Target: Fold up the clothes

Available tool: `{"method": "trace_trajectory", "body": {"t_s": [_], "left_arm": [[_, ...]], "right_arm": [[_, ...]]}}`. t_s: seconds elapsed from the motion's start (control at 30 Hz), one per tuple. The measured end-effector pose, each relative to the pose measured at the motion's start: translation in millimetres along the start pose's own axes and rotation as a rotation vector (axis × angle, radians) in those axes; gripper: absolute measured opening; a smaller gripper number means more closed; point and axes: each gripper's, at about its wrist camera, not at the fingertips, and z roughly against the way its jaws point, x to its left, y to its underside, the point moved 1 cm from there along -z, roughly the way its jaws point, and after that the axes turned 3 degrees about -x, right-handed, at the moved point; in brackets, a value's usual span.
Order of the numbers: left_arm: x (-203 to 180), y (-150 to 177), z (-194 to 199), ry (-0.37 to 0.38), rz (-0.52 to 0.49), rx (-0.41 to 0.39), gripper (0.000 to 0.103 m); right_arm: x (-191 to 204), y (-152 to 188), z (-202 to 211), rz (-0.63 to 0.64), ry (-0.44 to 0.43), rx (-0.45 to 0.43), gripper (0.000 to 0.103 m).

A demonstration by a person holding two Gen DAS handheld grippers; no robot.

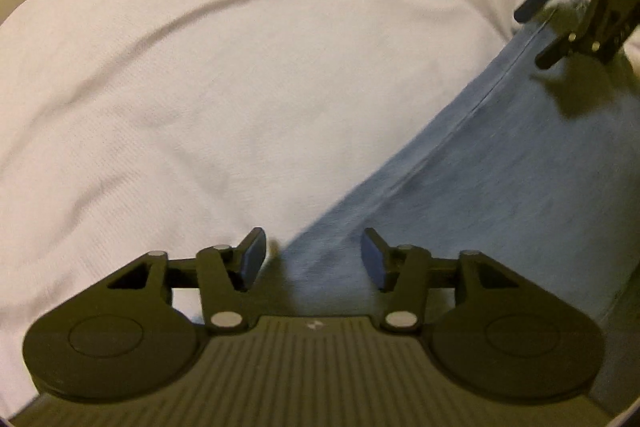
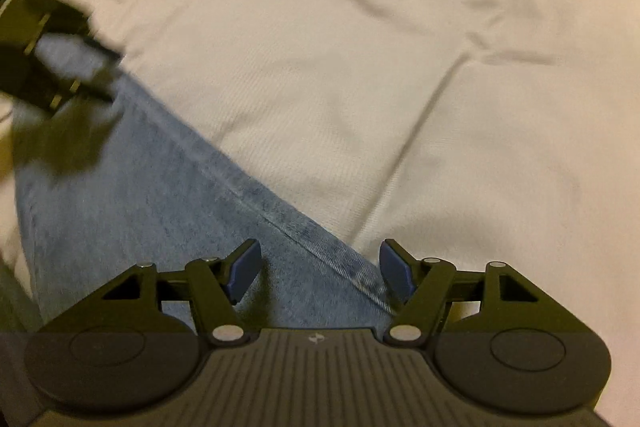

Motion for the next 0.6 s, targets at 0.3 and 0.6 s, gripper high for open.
{"method": "trace_trajectory", "body": {"t_s": [0.3, 0.6], "left_arm": [[31.4, 17.5, -26.8, 0.196, -0.089, 0.105, 0.029], [-9.6, 36.4, 69.6, -0.06, -0.13, -0.133, 0.006]], "right_arm": [[-17.1, -1.1, -20.8, 0.064, -0.144, 0.147, 0.03], [46.5, 24.4, 71.5, 0.086, 0.129, -0.101, 0.011]]}}
